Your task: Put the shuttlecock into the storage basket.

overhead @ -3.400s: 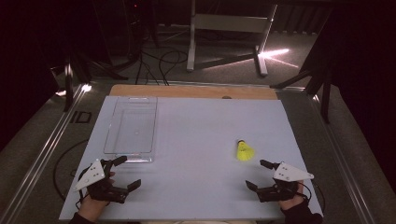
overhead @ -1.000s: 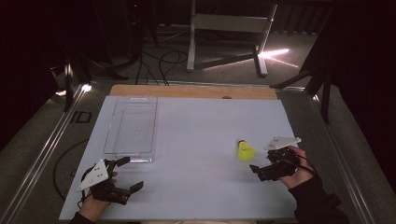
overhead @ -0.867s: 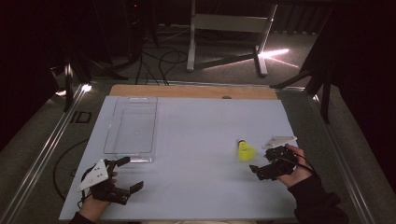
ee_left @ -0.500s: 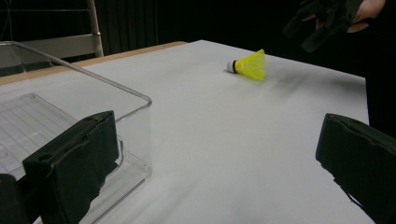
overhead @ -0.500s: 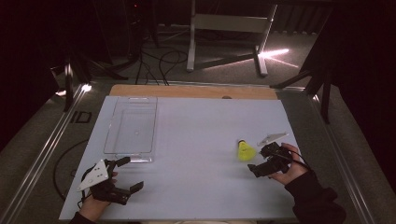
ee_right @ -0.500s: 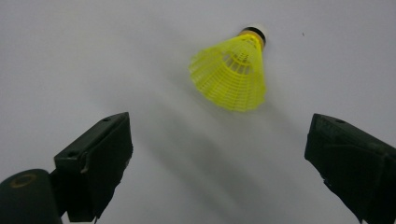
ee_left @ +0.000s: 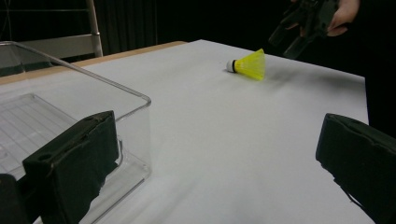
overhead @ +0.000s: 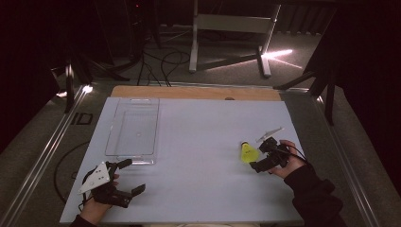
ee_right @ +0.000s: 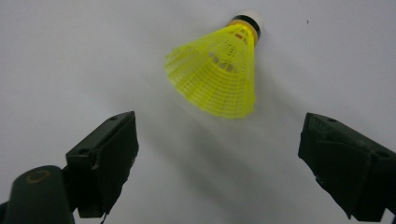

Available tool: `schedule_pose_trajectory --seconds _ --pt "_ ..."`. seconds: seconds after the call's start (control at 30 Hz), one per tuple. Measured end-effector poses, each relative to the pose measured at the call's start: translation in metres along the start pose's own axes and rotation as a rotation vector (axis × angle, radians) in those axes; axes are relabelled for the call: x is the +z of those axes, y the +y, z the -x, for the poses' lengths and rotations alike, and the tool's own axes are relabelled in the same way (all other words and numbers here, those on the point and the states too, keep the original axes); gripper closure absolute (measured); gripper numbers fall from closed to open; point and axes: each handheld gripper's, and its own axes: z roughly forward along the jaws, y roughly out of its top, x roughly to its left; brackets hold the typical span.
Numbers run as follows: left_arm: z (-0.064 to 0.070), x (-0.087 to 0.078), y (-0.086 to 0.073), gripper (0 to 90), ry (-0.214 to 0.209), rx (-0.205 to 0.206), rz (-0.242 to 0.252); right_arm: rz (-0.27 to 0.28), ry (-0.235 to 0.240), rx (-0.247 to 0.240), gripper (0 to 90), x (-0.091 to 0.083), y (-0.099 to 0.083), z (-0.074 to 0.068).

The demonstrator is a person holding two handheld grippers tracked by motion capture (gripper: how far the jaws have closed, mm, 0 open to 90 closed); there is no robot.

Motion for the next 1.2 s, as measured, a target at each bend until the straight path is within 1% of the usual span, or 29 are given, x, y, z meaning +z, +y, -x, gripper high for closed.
schedule_pose_trajectory --seconds 0.17,0.2,0.27,0.33,0.37,0.4,0.43,0.5,0.53,0.63,0.7,0.73,0.77,0.8,0.87,0.97,1.0,1.03,1.07,1.1,1.13,1.2 --pt "0.000 0.000 0.000 0.2 -0.001 0.000 -0.001 -0.024 -0.003 0.014 15.6 0.011 0.004 0.005" --pt "0.000 0.000 0.000 0.2 -0.001 0.000 -0.001 -0.024 -0.003 0.014 15.6 0.011 0.004 0.005" --pt "0.000 0.000 0.000 0.2 -0.002 0.002 -0.004 -0.041 0.000 0.018 17.8 0.017 0.006 0.006" --pt "0.000 0.000 0.000 0.2 -0.001 0.002 -0.005 -0.050 -0.013 0.019 20.2 0.020 0.008 0.007" --pt "0.000 0.001 0.000 0.2 -0.002 0.001 -0.005 -0.053 -0.013 0.028 23.5 0.022 0.009 0.008" --pt "0.001 0.001 0.000 0.2 -0.003 0.001 -0.006 -0.058 -0.014 0.033 23.9 0.022 0.010 0.009" --pt "0.001 0.001 0.000 0.2 -0.002 0.003 -0.007 -0.059 -0.023 0.037 28.4 0.023 0.011 0.010" --pt "0.001 0.001 0.000 0.2 -0.004 0.004 -0.007 -0.063 -0.023 0.051 31.0 0.026 0.013 0.011" --pt "0.001 0.001 0.000 0.2 -0.004 0.005 -0.008 -0.069 -0.021 0.054 35.7 0.027 0.014 0.012" --pt "0.001 0.001 0.000 0.2 -0.004 0.005 -0.008 -0.083 -0.017 0.071 43.1 0.031 0.016 0.014" --pt "0.001 0.001 0.000 0.2 -0.006 0.005 -0.009 -0.092 -0.022 0.072 47.0 0.034 0.018 0.014" --pt "0.001 0.001 0.000 0.2 -0.006 0.006 -0.010 -0.093 -0.018 0.071 46.5 0.035 0.019 0.014" --pt "0.001 0.001 0.000 0.2 -0.006 0.004 -0.009 -0.091 -0.026 0.067 48.1 0.036 0.020 0.014" --pt "0.001 0.001 0.000 0.2 -0.007 0.004 -0.010 -0.093 -0.023 0.064 48.5 0.037 0.020 0.013" --pt "0.001 0.001 0.000 0.2 -0.007 0.005 -0.010 -0.100 -0.024 0.070 53.9 0.040 0.022 0.013" --pt "0.001 0.001 -0.001 0.2 -0.007 0.006 -0.011 -0.117 -0.020 0.065 60.9 0.046 0.023 0.013" --pt "0.001 0.001 -0.001 0.2 -0.007 0.005 -0.011 -0.122 -0.023 0.066 62.1 0.048 0.023 0.013" --pt "0.001 0.001 -0.001 0.2 -0.007 0.005 -0.011 -0.128 -0.031 0.065 66.0 0.049 0.024 0.013" --pt "0.001 0.001 -0.001 0.2 -0.007 0.006 -0.012 -0.135 -0.031 0.061 67.1 0.050 0.024 0.014" --pt "0.001 0.001 -0.001 0.2 -0.008 0.006 -0.012 -0.136 -0.035 0.064 71.9 0.051 0.024 0.014" --pt "0.001 0.001 0.000 0.2 -0.008 0.006 -0.011 -0.144 -0.035 0.062 73.7 0.051 0.024 0.014" --pt "0.001 0.001 -0.001 0.2 -0.008 0.007 -0.012 -0.141 -0.034 0.059 80.2 0.052 0.024 0.014"
